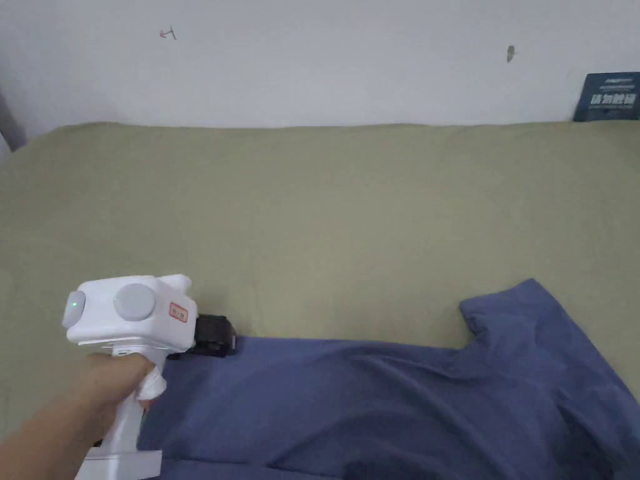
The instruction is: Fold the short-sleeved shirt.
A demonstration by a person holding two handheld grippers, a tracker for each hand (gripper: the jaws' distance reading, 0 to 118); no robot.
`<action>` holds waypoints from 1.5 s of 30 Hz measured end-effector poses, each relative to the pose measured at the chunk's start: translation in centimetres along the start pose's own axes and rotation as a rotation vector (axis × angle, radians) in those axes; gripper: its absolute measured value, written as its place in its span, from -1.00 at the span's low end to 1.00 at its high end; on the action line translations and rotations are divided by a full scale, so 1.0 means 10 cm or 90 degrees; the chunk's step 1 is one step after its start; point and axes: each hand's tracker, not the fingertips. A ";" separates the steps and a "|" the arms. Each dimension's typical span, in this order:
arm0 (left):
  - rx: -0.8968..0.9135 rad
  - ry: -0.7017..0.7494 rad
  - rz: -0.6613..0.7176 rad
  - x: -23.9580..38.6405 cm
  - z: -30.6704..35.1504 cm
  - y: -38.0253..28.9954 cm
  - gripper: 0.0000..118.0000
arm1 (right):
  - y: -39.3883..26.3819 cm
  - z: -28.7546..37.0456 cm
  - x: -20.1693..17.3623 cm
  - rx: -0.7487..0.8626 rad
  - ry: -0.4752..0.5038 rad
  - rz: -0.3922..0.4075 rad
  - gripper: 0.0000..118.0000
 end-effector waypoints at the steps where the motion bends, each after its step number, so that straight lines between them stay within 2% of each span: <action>1: -0.045 0.029 0.000 0.01 -0.09 -0.01 0.18 | 0.02 -0.04 0.04 0.005 -0.002 -0.004 -1.00; 2: -0.011 0.082 -0.034 0.03 -0.03 -0.10 0.01 | 0.06 -0.09 0.09 0.015 -0.005 -0.007 -1.00; 3: 0.044 0.089 -0.076 0.10 0.06 -0.13 -0.26 | 0.13 -0.18 0.13 0.007 -0.014 0.000 -1.00; 4: 0.040 0.073 -0.092 0.15 0.11 -0.14 -0.81 | 0.22 -0.34 0.21 -0.019 -0.025 0.022 -1.00; 5: 0.042 0.062 -0.101 0.17 0.15 -0.15 -0.98 | 0.31 -0.53 0.31 -0.042 -0.008 0.036 -1.00; 6: 0.047 0.032 -0.092 0.14 0.20 -0.15 -0.98 | 0.39 -0.75 0.42 -0.071 0.007 0.042 -0.99; 7: 0.053 0.052 -0.087 0.17 0.21 -0.17 -0.98 | 0.46 -1.01 0.54 -0.124 0.033 0.034 -0.99; 8: 0.051 0.056 -0.090 0.19 0.21 -0.19 -0.98 | 0.53 -1.34 0.68 -0.191 0.055 0.008 -0.71; 9: 0.048 0.047 -0.102 0.19 0.21 -0.20 -0.98 | 0.56 -1.70 0.82 -0.262 0.089 -0.020 -0.26; 10: 0.047 0.047 -0.105 0.14 0.20 -0.16 -0.98 | 0.54 -2.09 0.95 -0.373 0.091 -0.052 0.30; 11: 0.047 0.048 -0.105 0.13 0.20 -0.17 -0.98 | 0.49 -2.35 1.02 -0.432 0.103 -0.074 0.70; 12: 0.047 0.045 -0.099 0.12 0.20 -0.18 -0.98 | 0.39 -2.64 1.11 -0.501 0.119 -0.085 0.71; 15: 0.046 0.027 -0.061 0.03 0.15 -0.16 -0.98 | 0.14 -3.16 1.18 -0.635 0.027 -0.110 0.66; 17: 0.047 0.026 -0.059 0.02 0.15 -0.18 -0.98 | 0.03 -3.36 1.17 -0.673 -0.012 -0.110 0.66; 19: 0.048 0.024 -0.059 0.01 0.13 -0.16 -0.98 | 0.03 -3.37 1.05 -0.657 0.009 -0.101 0.65; 22: 0.042 0.020 -0.061 -0.01 0.12 -0.14 -0.98 | 0.00 -3.43 0.82 -0.712 0.048 -0.085 0.64; 23: 0.039 0.017 -0.059 -0.02 0.12 -0.13 -0.98 | -0.01 -3.39 0.74 -0.724 0.041 -0.062 0.61; 24: 0.036 0.014 -0.056 -0.03 0.13 -0.12 -0.98 | -0.03 -3.39 0.66 -0.726 0.030 -0.030 0.49; 26: 0.033 0.008 -0.050 -0.05 0.13 -0.09 -0.98 | -0.01 -3.35 0.55 -0.704 -0.032 0.060 0.14; 27: 0.032 0.006 -0.048 -0.06 0.14 -0.08 -0.98 | 0.02 -3.30 0.58 -0.693 -0.007 0.027 -0.11; 28: 0.032 0.004 -0.046 -0.07 0.15 -0.08 -0.99 | 0.06 -3.26 0.59 -0.676 0.013 -0.001 -0.73; 29: 0.032 0.001 -0.044 -0.07 0.17 -0.08 -0.99 | 0.11 -3.23 0.60 -0.663 0.010 -0.003 -1.00; 31: 0.036 -0.008 -0.039 -0.08 0.22 -0.09 -0.99 | 0.25 -3.13 0.62 -0.619 0.014 -0.031 -1.00; 33: 0.055 -0.020 -0.047 -0.07 0.37 -0.13 -0.99 | 0.44 -2.96 0.57 -0.575 0.032 0.000 -1.00; 36: 0.118 -0.054 -0.085 -0.05 0.74 -0.27 -0.99 | 0.72 -2.44 0.57 -0.476 0.090 0.001 -1.00; 40: 0.168 -0.057 -0.148 -0.06 1.24 -0.68 -0.99 | 0.95 -1.72 0.51 -0.380 0.148 0.069 -1.00; 45: 0.213 -0.060 -0.144 -0.27 1.58 -1.35 -0.99 | 0.74 -0.96 0.58 -0.358 0.140 0.084 -1.00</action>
